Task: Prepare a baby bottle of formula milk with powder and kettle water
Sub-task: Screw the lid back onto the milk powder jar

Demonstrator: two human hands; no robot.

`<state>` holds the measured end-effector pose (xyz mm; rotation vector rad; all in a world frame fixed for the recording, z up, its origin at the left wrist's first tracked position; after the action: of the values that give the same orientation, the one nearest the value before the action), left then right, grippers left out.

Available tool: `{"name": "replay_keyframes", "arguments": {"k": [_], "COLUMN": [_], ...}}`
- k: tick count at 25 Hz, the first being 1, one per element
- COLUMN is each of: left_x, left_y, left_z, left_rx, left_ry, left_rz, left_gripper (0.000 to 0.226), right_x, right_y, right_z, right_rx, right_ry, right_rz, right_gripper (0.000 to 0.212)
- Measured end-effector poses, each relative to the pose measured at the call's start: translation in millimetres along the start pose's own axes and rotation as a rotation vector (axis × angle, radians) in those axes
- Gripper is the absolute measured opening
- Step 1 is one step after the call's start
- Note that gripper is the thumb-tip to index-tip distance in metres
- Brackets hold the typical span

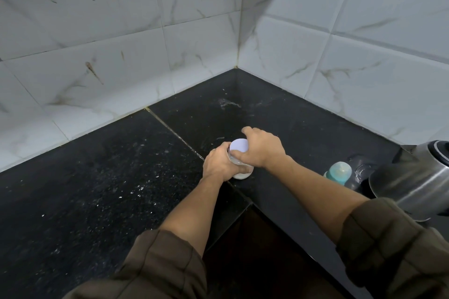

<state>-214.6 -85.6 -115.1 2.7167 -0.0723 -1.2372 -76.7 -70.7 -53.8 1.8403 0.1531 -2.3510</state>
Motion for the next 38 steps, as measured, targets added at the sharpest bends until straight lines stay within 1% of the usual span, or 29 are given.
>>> {"name": "replay_keyframes", "arguments": {"k": [2,3,4,5,6,7,8,9,12,13,16,17,20,23,28,29,32,33,35,38], "left_x": [0,0,0,0,0,-1,-1,-1,-2,-2,-2,-2,-2,-2,1,1,0,1,5,18], "left_y": [0,0,0,-1,-1,-1,-1,-1,0,-1,0,0,1,-1,-3,-6,-18,-22,-31,-40], "left_z": [0,0,0,-1,-1,-1,-2,-2,-3,-2,-2,-1,-2,-2,3,0,-28,-41,-71,-106], "left_rx": [0.0,0.0,-0.002,-0.003,-0.004,-0.005,-0.004,-0.002,0.002,0.005,0.014,0.019,0.024,0.025,0.045,0.062,0.143,0.169,0.227,0.292], "left_ry": [-0.013,-0.02,-0.023,-0.024,-0.027,-0.032,-0.038,-0.043,-0.045,-0.047,-0.042,-0.037,-0.035,-0.019,0.124,0.129,0.074,0.05,0.01,-0.022], "left_rz": [0.001,0.003,0.005,0.005,0.005,0.006,0.006,0.005,-0.002,-0.001,-0.012,-0.019,-0.032,-0.034,-0.022,-0.005,0.012,0.013,0.009,0.005], "left_gripper": [0.087,0.087,0.087,0.087,0.088,0.089,0.089,0.089,0.084,0.082,0.082,0.083,0.079,0.078,0.079,0.083,0.108,0.111,0.107,0.095], "right_x": [-3,-4,-5,-6,-5,-3,-1,2,5,6,4,4,8,14,10,5,-16,-26,-46,-72], "right_y": [1,2,2,2,1,0,0,-1,-4,-6,-12,-14,-15,-15,-13,-13,-15,-15,-15,-13], "right_z": [0,0,1,2,5,6,7,8,11,13,13,12,12,16,7,1,-28,-41,-70,-115], "right_rx": [0.051,0.051,0.026,-0.012,-0.05,-0.073,-0.078,-0.068,-0.017,-0.006,0.021,0.022,0.047,0.07,0.075,0.088,0.167,0.199,0.265,0.372], "right_ry": [0.097,0.079,0.018,-0.047,-0.082,-0.078,-0.05,-0.026,0.005,0.013,-0.023,-0.021,-0.007,-0.011,-0.074,-0.085,-0.098,-0.1,-0.1,-0.076], "right_rz": [-0.115,-0.147,-0.142,-0.079,0.024,0.121,0.174,0.165,0.048,0.046,0.149,0.161,0.092,0.052,0.045,0.029,-0.046,-0.075,-0.128,-0.164], "right_gripper": [0.061,0.062,0.063,0.068,0.075,0.081,0.084,0.082,0.072,0.07,0.074,0.07,0.044,0.038,0.045,0.046,0.053,0.056,0.06,0.061]}}
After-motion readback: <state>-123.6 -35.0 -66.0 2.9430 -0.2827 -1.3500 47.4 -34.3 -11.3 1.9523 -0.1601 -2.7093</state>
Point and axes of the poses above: each hand's wrist, its own y-axis away from the middle knuckle, its own x-axis out of the palm, z = x × y, the point moved 3 cm from there along -y, towards the middle knuckle, and after that the axes turned 7 degrees about -y, right-handed, at the moved point
